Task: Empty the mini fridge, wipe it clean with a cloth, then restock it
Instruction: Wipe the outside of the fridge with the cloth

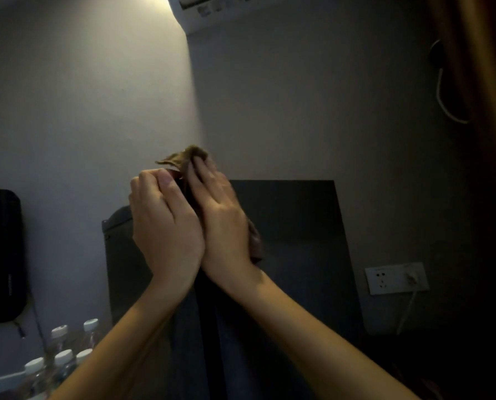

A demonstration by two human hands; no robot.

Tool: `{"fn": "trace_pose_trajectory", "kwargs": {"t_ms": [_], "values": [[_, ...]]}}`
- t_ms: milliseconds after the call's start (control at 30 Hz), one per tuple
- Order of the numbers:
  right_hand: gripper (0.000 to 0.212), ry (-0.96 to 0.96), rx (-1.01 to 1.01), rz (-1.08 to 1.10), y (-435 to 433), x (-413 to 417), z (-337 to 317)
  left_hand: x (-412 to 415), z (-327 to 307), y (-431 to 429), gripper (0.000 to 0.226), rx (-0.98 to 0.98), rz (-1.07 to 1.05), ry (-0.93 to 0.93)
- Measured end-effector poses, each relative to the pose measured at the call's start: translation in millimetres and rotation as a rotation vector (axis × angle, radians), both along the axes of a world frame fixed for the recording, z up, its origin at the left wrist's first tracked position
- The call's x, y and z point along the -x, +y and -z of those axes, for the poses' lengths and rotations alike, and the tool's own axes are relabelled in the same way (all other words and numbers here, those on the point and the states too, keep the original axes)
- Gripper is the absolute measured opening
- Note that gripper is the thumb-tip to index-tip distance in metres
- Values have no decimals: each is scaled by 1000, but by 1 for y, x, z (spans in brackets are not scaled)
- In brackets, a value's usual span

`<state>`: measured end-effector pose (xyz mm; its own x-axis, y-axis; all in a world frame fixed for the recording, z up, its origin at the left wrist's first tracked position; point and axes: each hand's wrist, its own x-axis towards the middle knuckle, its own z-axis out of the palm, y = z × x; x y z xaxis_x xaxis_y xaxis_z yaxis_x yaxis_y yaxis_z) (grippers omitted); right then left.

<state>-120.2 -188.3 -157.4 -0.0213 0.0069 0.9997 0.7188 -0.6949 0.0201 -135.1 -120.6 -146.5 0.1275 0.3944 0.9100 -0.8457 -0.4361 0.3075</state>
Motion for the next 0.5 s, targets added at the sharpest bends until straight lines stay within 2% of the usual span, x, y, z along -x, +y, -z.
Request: {"fn": "trace_pose_trajectory", "kwargs": {"t_ms": [133,233,300,400,500], "values": [[46,29,84,-38,-19,8,4,-1,0,1,27,76,141,30],[36,118,84,-199,-41,20,18,-1,1,1,30,99,151,14],[30,251,76,-361,-61,31,30,-1,0,1,33,97,134,1],[29,405,7,-546,-96,41,40,-1,0,0,34,93,156,-1],[39,446,-102,-521,-117,37,31,-1,0,0,35,89,163,5]]}}
